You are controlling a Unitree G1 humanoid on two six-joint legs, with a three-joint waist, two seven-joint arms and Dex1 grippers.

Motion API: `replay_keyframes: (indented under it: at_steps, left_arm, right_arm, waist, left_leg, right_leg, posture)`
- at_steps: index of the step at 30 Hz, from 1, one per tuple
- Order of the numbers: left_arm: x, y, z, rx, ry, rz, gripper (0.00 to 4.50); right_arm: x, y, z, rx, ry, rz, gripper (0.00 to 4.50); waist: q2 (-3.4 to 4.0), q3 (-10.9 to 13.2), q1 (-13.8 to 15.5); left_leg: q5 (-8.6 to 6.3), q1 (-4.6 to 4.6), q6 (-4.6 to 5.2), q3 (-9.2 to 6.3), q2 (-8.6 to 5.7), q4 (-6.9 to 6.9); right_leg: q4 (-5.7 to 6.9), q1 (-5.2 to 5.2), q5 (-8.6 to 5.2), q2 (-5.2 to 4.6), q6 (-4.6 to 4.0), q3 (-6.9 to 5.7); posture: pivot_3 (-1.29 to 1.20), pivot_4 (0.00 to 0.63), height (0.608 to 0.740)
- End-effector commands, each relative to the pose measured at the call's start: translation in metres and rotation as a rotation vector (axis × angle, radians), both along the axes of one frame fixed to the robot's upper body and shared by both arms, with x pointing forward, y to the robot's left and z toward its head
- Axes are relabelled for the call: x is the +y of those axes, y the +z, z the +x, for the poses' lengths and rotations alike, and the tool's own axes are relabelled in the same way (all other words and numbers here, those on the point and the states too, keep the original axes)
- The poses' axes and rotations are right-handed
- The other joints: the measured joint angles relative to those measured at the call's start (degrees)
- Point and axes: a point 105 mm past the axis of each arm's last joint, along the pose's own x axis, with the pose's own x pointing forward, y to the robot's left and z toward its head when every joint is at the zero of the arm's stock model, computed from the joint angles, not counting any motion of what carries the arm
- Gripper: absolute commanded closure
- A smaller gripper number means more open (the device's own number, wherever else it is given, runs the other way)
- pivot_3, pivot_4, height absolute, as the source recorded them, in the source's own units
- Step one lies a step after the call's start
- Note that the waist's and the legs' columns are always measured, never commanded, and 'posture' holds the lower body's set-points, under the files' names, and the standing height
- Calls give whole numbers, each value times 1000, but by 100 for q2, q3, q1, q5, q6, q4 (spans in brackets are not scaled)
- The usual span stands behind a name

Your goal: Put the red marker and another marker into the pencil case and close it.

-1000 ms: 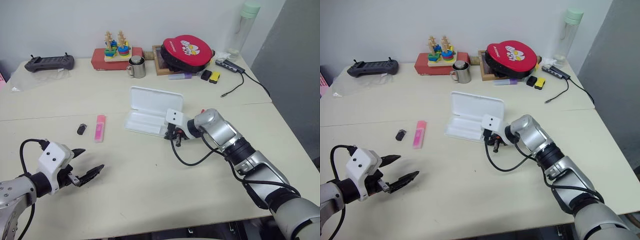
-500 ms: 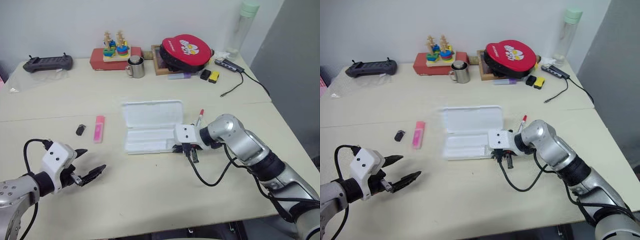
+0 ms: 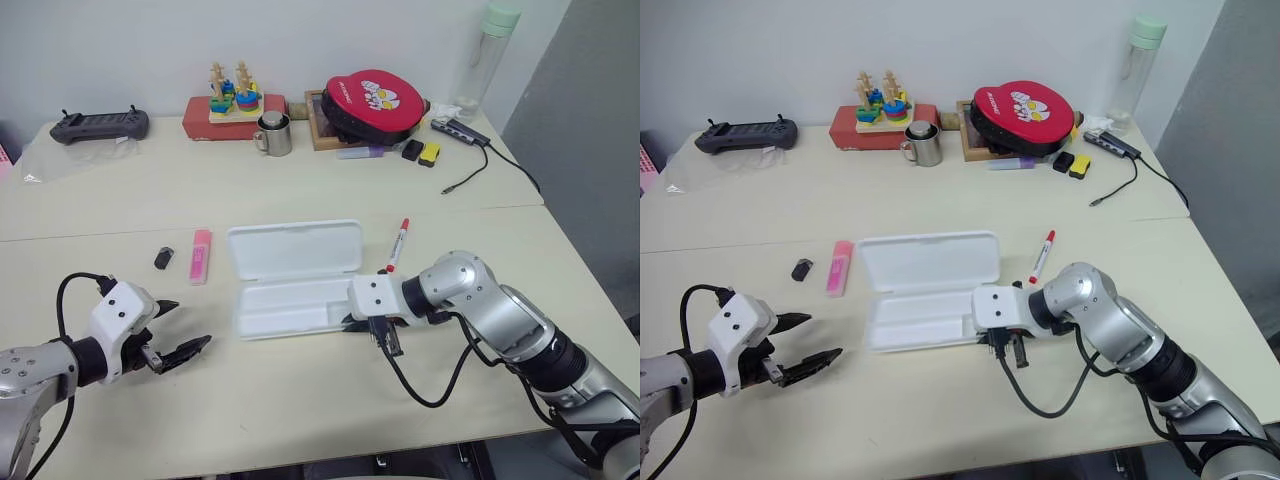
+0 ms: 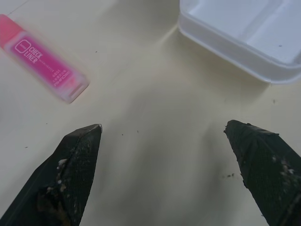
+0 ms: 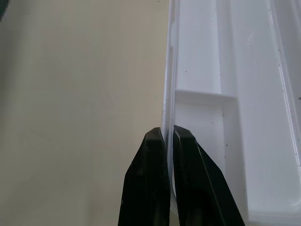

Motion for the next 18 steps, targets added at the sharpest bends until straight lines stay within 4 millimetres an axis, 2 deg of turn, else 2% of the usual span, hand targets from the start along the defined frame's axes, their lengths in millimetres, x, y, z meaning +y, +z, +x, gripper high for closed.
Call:
replay_keyframes:
  at_steps: [1,8,10,11,12,18]
  left_arm:
    - [0,7,3,-14,-32,28,0]
    - [0,8,8,-13,-48,38,0]
    - [-1,9,11,-17,-52,38,0]
    - [-1,10,11,-18,-54,40,0]
    - [0,10,11,-19,-53,42,0]
    - [1,9,12,-21,-52,47,0]
  right_arm:
    - [3,7,-6,-13,-4,33,4452]
    - [2,4,-9,29,-31,36,4452]
    - [0,-5,-8,43,-56,20,3951]
    - [1,-7,-8,50,-62,25,3904]
    - [2,-9,-7,51,-73,25,3630]
    - [2,-9,-7,58,-76,24,2220]
  waist:
    - [0,0,0]
    - [0,0,0]
    - [0,0,0]
    - [-1,-1,0]
    - [-2,-1,-1]
    - [0,0,-1]
  left_leg:
    - [0,0,0,0,0,0]
    - [0,1,0,0,0,2]
    - [0,1,0,0,0,2]
    - [0,0,0,-1,0,1]
    - [0,0,0,-1,0,1]
    - [0,0,0,0,0,0]
  right_leg:
    - [0,0,1,0,-2,0]
    - [1,0,-1,0,2,-1]
    - [1,0,-2,0,3,-1]
    - [1,0,-2,0,3,-1]
    - [0,0,-1,0,2,-1]
    - [0,0,-2,0,3,0]
  posture:
    - [0,150,740]
    - [0,150,740]
    - [0,150,740]
    - [0,150,740]
    - [0,150,740]
    - [0,150,740]
